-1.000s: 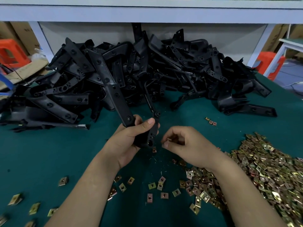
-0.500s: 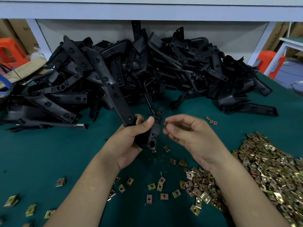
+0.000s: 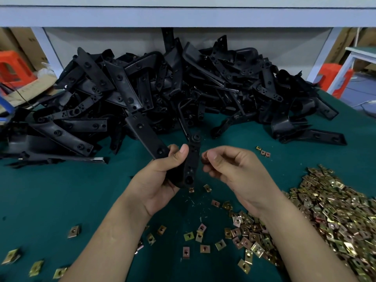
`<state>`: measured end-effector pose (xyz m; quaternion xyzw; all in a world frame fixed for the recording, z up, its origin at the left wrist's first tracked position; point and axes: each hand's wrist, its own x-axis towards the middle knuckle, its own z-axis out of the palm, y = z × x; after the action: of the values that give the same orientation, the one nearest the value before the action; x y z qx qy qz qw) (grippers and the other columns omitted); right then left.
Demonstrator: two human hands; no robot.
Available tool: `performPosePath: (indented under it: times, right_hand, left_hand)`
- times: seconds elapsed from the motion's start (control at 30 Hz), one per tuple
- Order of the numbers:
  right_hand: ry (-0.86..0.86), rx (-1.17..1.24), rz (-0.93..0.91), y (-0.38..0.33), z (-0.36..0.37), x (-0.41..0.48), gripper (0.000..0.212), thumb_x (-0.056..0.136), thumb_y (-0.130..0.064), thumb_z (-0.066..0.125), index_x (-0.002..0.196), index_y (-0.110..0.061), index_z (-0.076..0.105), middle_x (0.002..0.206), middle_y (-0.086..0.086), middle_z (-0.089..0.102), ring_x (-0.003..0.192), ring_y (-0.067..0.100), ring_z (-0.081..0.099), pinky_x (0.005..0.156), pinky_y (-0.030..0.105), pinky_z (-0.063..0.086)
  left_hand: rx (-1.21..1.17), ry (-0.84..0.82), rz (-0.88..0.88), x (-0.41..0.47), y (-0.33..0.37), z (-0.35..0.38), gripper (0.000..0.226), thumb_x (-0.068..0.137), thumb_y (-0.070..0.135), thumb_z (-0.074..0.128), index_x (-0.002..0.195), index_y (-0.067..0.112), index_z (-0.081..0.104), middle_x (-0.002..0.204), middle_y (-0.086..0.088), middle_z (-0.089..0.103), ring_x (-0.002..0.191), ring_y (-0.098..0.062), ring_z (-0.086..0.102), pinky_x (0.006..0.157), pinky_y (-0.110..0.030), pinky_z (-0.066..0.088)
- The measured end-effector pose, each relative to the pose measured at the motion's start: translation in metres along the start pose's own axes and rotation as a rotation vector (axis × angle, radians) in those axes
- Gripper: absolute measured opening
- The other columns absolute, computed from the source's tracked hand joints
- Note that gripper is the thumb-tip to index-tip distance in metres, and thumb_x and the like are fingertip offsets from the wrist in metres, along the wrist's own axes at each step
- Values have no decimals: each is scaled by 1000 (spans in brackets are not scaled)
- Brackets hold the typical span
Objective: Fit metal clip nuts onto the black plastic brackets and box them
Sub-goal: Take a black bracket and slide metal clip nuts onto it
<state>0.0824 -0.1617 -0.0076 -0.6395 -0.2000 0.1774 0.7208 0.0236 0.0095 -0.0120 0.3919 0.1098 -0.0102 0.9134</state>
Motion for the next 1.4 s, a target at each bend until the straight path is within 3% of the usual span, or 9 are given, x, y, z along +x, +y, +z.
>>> performPosePath:
  times: [0.23,0.4,0.57,0.7,0.83,0.97,1.17,1.3,1.4]
  right_hand:
    - [-45,-145,-86,-1,0,-2,19,83,-37,67,83,-19,75,75,-6,71,72,6,66,69,17,52]
    - [-73,-165,-99,-1,-2,-2,16,94,-24,63,87,-13,72,75,-5,70,73,7,65,72,21,54]
    - [-86,-173,-70,1,-1,-1,19,102,-15,54,91,-12,69,77,-3,72,74,10,66,73,24,56]
    - [-107,-162,-59,1,-1,-2,20,98,-25,57,92,-9,68,79,5,73,74,15,66,73,26,55]
    - [-145,-258,-86,-2,-2,-4,20,100,-20,58,88,-7,68,74,3,72,70,13,68,70,26,56]
    - [-176,-322,-94,-5,-7,-5,17,96,-21,61,83,-12,67,66,3,71,63,10,68,62,20,52]
    - [-160,-248,-39,3,-3,-6,35,87,-39,64,85,-4,66,72,10,66,58,12,62,58,24,50]
    - [-117,-81,19,-1,-1,-3,39,87,-53,57,79,-18,73,75,2,68,59,11,61,57,23,50]
    - [7,-475,-5,-5,-20,1,32,90,-55,57,85,-29,74,82,-15,71,67,1,64,62,15,47]
  left_hand:
    - [108,-141,3,1,-1,-6,38,76,23,79,65,24,43,77,6,64,73,-14,69,65,-25,54]
    - [137,-181,2,1,-1,-6,36,78,23,78,64,24,44,82,1,67,86,-23,72,66,-26,53]
    - [143,-166,6,-1,-2,-4,36,77,22,76,64,24,43,79,2,67,73,-18,70,54,-22,52]
    - [164,-199,16,0,-1,-5,36,81,20,74,69,22,40,78,-3,65,73,-24,70,58,-25,55]
    - [203,-216,2,-1,1,-8,40,82,20,73,72,21,35,81,-6,62,76,-30,68,65,-30,55]
    - [252,-186,-51,-3,2,-8,52,77,21,78,75,22,25,80,-4,59,77,-25,66,59,-26,51]
    - [294,-184,-107,-5,0,-8,44,75,20,80,68,23,36,78,-4,53,74,-20,63,56,-26,50]
    - [200,-194,-36,-2,-2,-7,40,78,21,79,75,22,38,93,-12,55,90,-30,61,70,-34,52]
    - [-29,-59,43,1,-1,-10,46,77,20,80,111,16,49,104,-5,74,102,-18,72,91,-28,58]
